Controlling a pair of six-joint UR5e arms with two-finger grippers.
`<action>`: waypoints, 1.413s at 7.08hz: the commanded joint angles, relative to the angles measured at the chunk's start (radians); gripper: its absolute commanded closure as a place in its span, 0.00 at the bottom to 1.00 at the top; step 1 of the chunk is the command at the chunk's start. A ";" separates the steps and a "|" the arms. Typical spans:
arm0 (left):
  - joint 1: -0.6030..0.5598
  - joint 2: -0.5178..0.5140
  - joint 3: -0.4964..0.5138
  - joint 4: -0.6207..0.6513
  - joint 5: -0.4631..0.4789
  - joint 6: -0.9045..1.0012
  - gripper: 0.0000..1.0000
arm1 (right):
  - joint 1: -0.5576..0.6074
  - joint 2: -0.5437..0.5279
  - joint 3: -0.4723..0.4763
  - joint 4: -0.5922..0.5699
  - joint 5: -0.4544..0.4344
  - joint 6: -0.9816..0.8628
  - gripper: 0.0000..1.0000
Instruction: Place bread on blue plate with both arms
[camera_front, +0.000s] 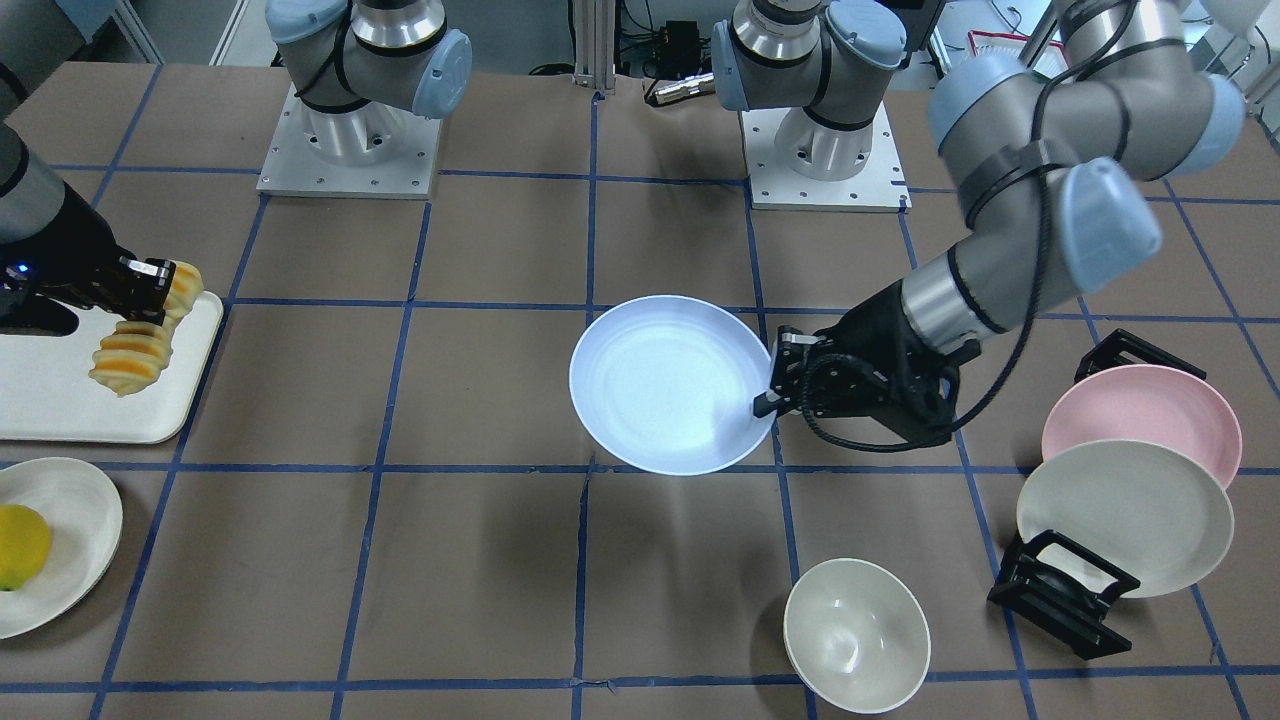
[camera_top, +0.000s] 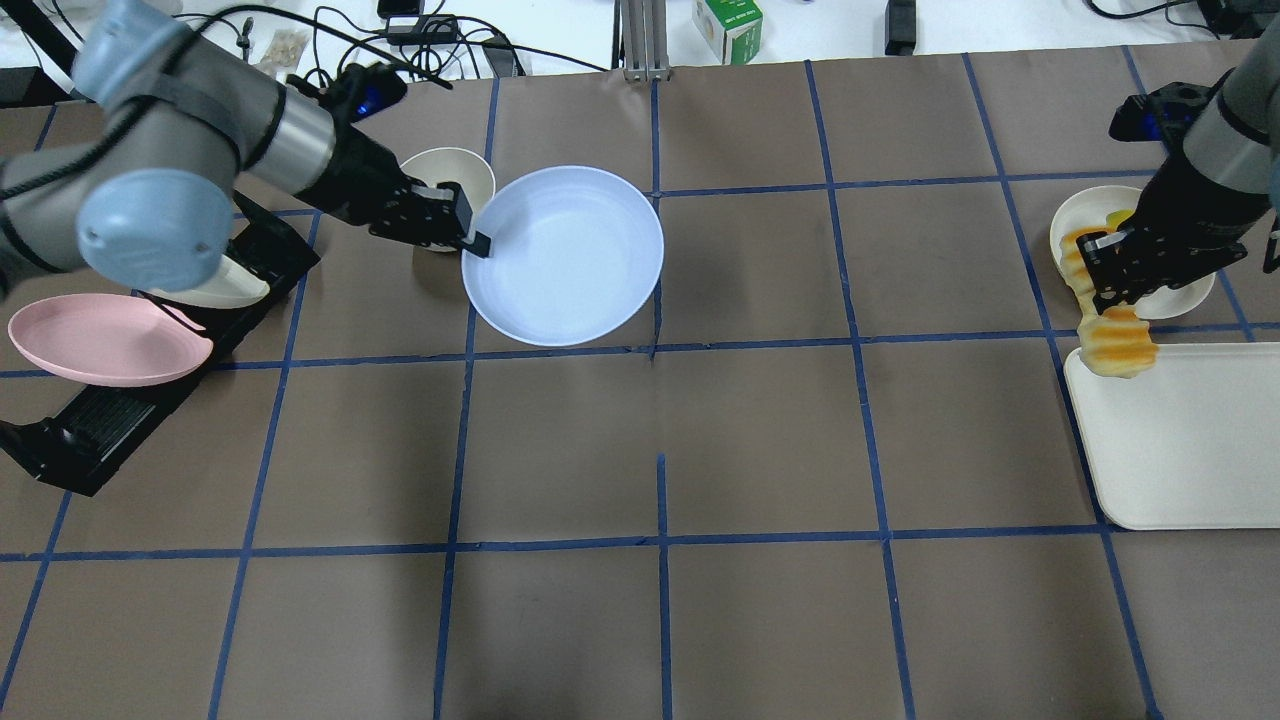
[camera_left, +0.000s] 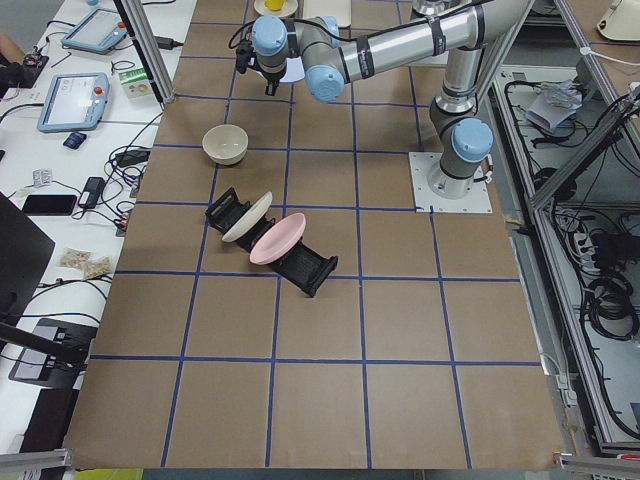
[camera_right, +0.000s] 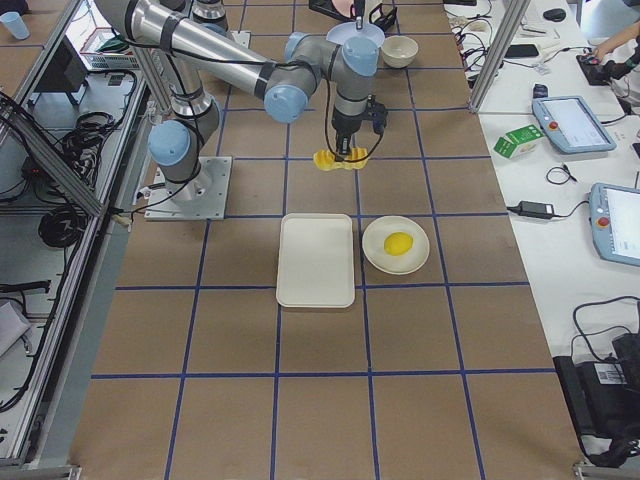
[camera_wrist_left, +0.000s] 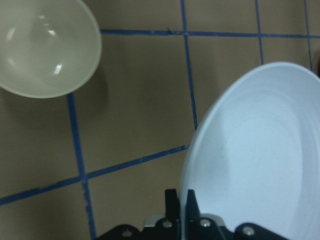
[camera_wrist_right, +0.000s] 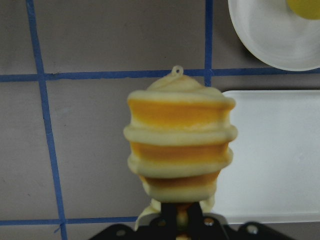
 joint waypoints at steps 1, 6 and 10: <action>-0.047 -0.100 -0.067 0.091 -0.051 -0.015 1.00 | 0.058 -0.005 -0.001 0.023 0.009 0.096 1.00; -0.148 -0.276 -0.064 0.333 0.027 -0.263 1.00 | 0.203 0.012 -0.001 -0.003 0.067 0.311 1.00; -0.151 -0.301 -0.060 0.445 0.028 -0.282 0.00 | 0.444 0.110 -0.004 -0.151 0.069 0.564 1.00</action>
